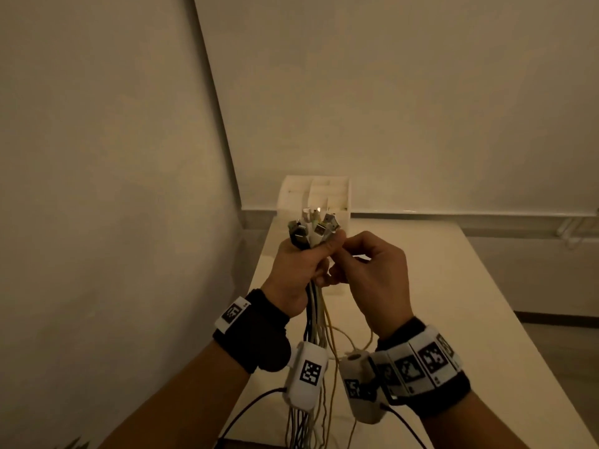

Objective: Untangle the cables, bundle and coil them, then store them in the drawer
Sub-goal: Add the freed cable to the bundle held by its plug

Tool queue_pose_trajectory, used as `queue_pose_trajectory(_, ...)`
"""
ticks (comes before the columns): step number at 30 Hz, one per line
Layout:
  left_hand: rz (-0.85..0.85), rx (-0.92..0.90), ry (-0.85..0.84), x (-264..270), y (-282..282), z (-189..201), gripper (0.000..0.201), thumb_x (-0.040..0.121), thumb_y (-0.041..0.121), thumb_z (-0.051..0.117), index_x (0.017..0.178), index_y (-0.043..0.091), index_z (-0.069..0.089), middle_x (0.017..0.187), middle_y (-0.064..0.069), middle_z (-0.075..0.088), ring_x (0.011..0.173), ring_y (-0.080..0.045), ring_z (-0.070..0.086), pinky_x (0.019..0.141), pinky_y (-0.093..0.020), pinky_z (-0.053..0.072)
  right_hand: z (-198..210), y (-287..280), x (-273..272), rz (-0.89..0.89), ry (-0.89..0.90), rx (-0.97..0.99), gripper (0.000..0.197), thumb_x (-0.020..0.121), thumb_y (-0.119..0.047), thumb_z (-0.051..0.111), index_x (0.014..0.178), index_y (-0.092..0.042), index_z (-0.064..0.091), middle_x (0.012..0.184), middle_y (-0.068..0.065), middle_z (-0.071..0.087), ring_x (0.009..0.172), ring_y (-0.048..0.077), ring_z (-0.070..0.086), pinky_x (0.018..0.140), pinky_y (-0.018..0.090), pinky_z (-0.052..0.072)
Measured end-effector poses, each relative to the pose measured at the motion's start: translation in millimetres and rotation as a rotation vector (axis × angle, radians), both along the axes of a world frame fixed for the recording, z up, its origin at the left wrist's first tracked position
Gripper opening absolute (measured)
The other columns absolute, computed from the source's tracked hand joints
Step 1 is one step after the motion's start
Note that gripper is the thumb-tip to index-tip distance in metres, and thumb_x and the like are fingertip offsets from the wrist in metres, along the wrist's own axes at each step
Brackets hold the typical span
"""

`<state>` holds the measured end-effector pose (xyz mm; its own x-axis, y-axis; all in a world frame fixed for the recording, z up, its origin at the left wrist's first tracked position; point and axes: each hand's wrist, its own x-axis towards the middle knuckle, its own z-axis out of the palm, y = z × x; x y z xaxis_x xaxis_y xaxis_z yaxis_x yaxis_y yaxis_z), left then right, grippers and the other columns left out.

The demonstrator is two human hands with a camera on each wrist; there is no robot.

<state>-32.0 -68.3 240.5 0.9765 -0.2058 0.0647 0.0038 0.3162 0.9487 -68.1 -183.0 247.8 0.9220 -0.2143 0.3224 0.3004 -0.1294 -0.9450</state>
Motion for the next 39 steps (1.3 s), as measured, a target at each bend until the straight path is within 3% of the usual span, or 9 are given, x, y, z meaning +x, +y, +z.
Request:
queue_pose_trajectory(5, 0.028, 0.036, 0.017, -18, 0, -5, 0.009, 0.079, 0.027, 0.075, 0.083, 0.019, 0.073, 0.075, -0.012, 0.065, 0.067, -0.032, 0.056, 0.051, -0.030, 0.042, -7, 2, -16, 0.102, 0.017, -0.049, 0.010, 0.084, -0.008, 0.069, 0.083, -0.007, 0.058, 0.068, 0.008, 0.068, 0.054, 0.022, 0.066, 0.050, 0.032, 0.054)
queue_pose_trajectory(11, 0.170, -0.141, 0.052, -17, 18, 11, 0.019, 0.081, 0.031, 0.070, 0.076, 0.015, 0.061, 0.064, -0.002, 0.050, 0.054, -0.011, 0.046, 0.047, -0.024, 0.039, -35, -2, -33, 0.217, 0.116, -0.036, 0.023, 0.087, -0.018, 0.068, 0.089, -0.010, 0.046, 0.067, 0.014, 0.058, 0.043, 0.013, 0.049, 0.043, 0.024, 0.041)
queue_pose_trajectory(15, 0.121, -0.246, -0.004, -13, 41, 31, 0.018, 0.081, 0.030, 0.065, 0.076, 0.013, 0.061, 0.063, -0.002, 0.057, 0.065, -0.019, 0.064, 0.076, -0.044, 0.057, -78, -20, -48, 0.458, 0.123, -0.156, 0.015, 0.096, -0.017, 0.050, 0.103, -0.016, 0.063, 0.059, 0.000, 0.052, 0.050, 0.007, 0.045, 0.050, 0.018, 0.040)
queue_pose_trajectory(19, 0.138, -0.252, -0.041, -11, 59, 38, 0.030, 0.092, 0.030, 0.059, 0.067, 0.020, 0.045, 0.053, 0.005, 0.031, 0.041, -0.006, 0.029, 0.040, -0.021, 0.037, -110, -48, -48, 0.536, 0.226, -0.165, 0.023, 0.097, -0.012, 0.048, 0.100, -0.014, 0.071, 0.054, -0.003, 0.044, 0.050, 0.008, 0.038, 0.050, 0.020, 0.037)
queue_pose_trajectory(26, 0.246, -0.149, -0.094, -11, 103, 44, 0.037, 0.093, 0.024, 0.059, 0.061, 0.022, 0.040, 0.052, 0.006, 0.019, 0.038, -0.006, 0.018, 0.037, -0.019, 0.016, -145, -111, -40, 0.458, 0.399, -0.547, 0.022, 0.096, -0.025, 0.053, 0.084, -0.027, 0.071, 0.052, -0.006, 0.048, 0.050, 0.005, 0.041, 0.055, 0.023, 0.039)
queue_pose_trajectory(30, 0.111, 0.285, -0.193, -40, 72, 36, 0.010, 0.088, 0.006, 0.065, 0.084, 0.016, 0.065, 0.048, 0.011, 0.050, 0.036, -0.001, 0.036, 0.036, -0.016, 0.032, -114, -106, -33, 0.465, 0.301, -0.836, 0.023, 0.096, -0.031, 0.053, 0.076, -0.038, 0.062, 0.061, -0.024, 0.058, 0.055, 0.002, 0.050, 0.056, 0.014, 0.037)
queue_pose_trajectory(33, -0.074, 0.644, -0.360, -53, 32, 10, 0.015, 0.083, 0.011, 0.073, 0.091, 0.023, 0.069, 0.061, 0.022, 0.065, 0.051, 0.008, 0.054, 0.052, -0.009, 0.042, -72, -76, -29, 0.532, 0.184, -0.838, 0.021, 0.095, -0.034, 0.053, 0.079, -0.031, 0.067, 0.062, -0.013, 0.062, 0.053, 0.003, 0.051, 0.055, 0.014, 0.038)
queue_pose_trajectory(35, -0.064, 0.742, -0.371, -56, 17, -4, 0.017, 0.084, 0.016, 0.073, 0.081, 0.031, 0.066, 0.054, 0.026, 0.059, 0.049, 0.011, 0.052, 0.050, -0.004, 0.036, -49, -63, -27, 0.511, 0.111, -0.797, 0.023, 0.094, -0.039, 0.052, 0.080, -0.031, 0.068, 0.067, -0.003, 0.066, 0.055, 0.008, 0.054, 0.056, 0.020, 0.042)
queue_pose_trajectory(39, 0.002, 0.602, -0.184, -49, 13, -12, 0.019, 0.085, 0.017, 0.070, 0.070, 0.028, 0.066, 0.046, 0.012, 0.048, 0.040, -0.006, 0.038, 0.043, -0.023, 0.033, -24, -53, -20, 0.378, 0.091, -0.688, 0.021, 0.093, -0.034, 0.055, 0.083, -0.024, 0.071, 0.065, -0.006, 0.063, 0.056, 0.008, 0.055, 0.056, 0.026, 0.044)
